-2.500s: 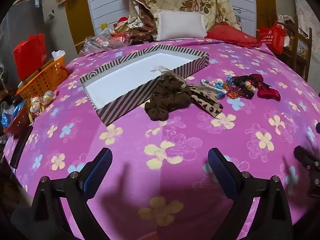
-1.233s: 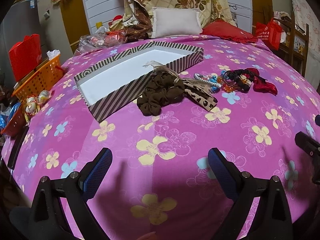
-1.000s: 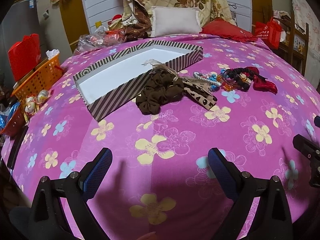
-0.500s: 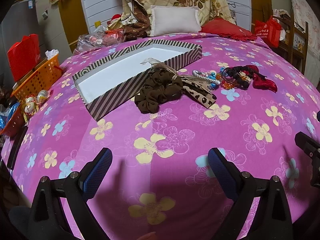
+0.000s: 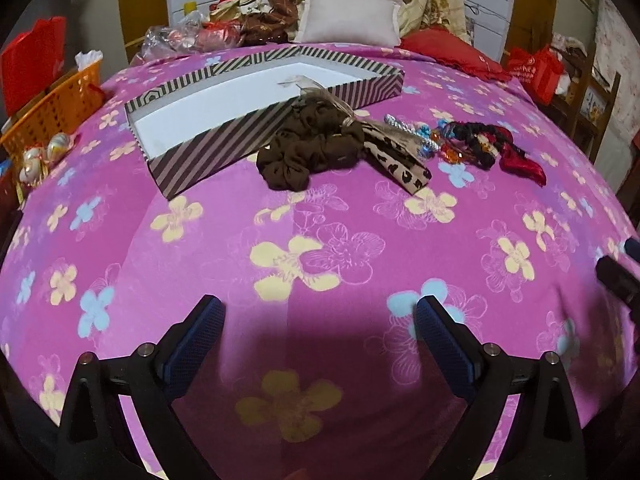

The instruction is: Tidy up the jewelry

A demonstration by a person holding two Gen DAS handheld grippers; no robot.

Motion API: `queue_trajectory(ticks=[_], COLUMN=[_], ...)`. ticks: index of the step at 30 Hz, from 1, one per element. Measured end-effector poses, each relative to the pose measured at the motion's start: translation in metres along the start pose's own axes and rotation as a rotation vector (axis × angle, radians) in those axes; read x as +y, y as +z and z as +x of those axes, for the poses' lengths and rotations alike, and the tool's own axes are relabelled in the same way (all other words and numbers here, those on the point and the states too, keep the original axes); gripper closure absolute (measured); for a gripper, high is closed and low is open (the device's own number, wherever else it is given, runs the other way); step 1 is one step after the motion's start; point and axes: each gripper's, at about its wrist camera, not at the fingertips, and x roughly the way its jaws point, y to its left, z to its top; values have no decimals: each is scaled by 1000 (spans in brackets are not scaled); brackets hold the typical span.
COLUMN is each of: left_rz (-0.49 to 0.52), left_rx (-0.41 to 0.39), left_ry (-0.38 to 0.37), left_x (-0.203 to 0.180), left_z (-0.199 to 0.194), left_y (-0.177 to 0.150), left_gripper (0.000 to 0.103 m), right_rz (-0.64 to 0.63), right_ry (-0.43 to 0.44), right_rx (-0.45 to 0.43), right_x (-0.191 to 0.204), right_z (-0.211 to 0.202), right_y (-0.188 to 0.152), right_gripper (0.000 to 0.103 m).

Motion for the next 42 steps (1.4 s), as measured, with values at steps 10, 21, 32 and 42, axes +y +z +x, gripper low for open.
queue_trajectory(ticks=[10, 21, 32, 42], left_rz=[-29, 20, -19, -49], left_rx=[54, 38, 4, -25], left_ry=[-73, -203, -191, -217], left_x=[9, 23, 34, 42], left_z=[9, 49, 65, 44], left_y=[20, 97, 101, 93], left_gripper=[29, 50, 76, 103], right_rz=[64, -18, -55, -77], right_ry=[29, 22, 228, 261], right_rx=[32, 29, 127, 156], right_x=[-18, -45, -49, -47], right_z=[0, 42, 129, 138], right_y=[10, 72, 97, 90], right_gripper=[0, 1, 22, 89])
